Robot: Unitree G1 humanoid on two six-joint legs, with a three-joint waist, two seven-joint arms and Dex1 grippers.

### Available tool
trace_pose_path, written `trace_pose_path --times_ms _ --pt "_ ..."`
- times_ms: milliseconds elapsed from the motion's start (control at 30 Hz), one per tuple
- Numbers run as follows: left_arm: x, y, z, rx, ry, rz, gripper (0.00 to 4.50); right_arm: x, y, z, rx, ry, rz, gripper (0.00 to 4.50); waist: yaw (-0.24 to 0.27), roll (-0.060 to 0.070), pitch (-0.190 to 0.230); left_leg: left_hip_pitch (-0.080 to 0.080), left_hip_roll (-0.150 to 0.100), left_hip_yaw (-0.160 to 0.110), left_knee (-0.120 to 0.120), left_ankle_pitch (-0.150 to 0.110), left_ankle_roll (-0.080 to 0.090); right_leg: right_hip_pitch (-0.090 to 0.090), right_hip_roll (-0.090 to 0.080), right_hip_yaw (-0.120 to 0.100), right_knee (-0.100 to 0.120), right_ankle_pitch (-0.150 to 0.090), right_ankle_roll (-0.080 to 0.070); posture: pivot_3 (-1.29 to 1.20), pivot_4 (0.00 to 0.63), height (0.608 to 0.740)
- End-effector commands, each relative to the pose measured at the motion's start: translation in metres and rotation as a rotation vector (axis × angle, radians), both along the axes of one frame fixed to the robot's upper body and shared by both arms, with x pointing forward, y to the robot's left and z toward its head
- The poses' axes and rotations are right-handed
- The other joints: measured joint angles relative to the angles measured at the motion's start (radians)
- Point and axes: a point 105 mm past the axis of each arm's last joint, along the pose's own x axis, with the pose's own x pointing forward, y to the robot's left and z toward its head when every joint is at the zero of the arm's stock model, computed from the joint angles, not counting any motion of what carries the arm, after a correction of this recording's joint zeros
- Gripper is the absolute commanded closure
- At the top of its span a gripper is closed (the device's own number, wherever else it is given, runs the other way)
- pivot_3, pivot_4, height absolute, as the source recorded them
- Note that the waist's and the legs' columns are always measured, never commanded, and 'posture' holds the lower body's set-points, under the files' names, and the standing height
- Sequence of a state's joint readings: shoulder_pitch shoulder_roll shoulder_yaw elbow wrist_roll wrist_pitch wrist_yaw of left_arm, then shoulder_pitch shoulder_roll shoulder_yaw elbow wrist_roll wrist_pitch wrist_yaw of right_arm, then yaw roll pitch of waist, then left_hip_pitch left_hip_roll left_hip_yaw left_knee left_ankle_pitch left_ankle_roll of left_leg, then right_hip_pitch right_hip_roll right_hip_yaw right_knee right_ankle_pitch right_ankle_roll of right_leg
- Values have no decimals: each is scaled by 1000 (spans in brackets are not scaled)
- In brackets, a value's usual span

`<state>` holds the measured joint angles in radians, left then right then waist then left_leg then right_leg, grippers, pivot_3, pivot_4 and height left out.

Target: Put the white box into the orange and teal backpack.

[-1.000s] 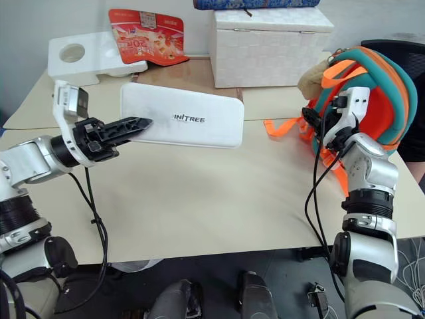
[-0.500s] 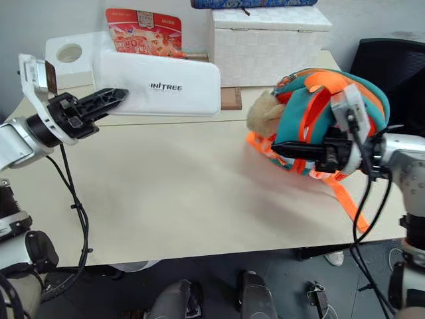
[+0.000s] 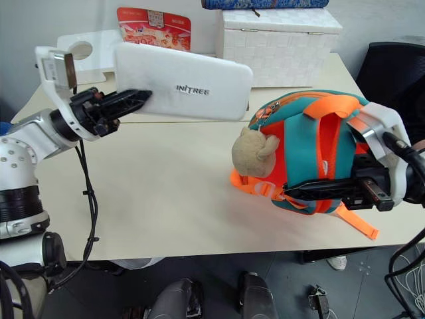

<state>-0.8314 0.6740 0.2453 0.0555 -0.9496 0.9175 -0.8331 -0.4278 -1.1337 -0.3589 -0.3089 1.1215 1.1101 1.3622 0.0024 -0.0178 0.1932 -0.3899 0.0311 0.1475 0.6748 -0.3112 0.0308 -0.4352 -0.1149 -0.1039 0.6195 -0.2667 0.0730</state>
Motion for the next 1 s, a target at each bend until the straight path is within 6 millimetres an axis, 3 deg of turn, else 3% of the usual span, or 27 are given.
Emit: trace_pose_path --times_ms 33,167,467,700,867,1000 --pt "4 -19 15 26 -146 -39 3059 -9 -2 8 -2 -27 43 4446 3 0 0 0 0 0 0 0 0 0 0 0 0 0 0 0 150 740" --pt "2 -33 17 50 -172 -147 3059 -2 -3 5 -18 -42 12 4446 13 0 0 -1 0 0 1 0 1 -1 0 -1 0 0 0 0 150 740" --pt "2 -19 8 112 -164 -171 3059 11 -10 1 -8 -43 -66 4446 11 0 0 -2 0 1 5 -1 1 -2 0 -2 3 0 0 0 150 740" --pt "-3 -17 22 115 -212 -205 3059 19 -15 -6 -30 -34 -93 4446 12 0 0 -5 0 0 6 -1 2 -3 0 -2 2 0 0 0 150 740" --pt "-1 -21 10 174 -225 -215 3059 16 -16 -5 -42 -39 -88 4446 11 0 0 -6 0 0 7 -1 2 -4 1 -4 3 0 1 0 150 740" --pt "6 -36 -6 244 -268 -217 3059 16 -19 -2 -50 -43 -90 4446 15 0 0 -6 -1 0 7 -1 3 -4 1 -4 4 0 1 0 150 740"
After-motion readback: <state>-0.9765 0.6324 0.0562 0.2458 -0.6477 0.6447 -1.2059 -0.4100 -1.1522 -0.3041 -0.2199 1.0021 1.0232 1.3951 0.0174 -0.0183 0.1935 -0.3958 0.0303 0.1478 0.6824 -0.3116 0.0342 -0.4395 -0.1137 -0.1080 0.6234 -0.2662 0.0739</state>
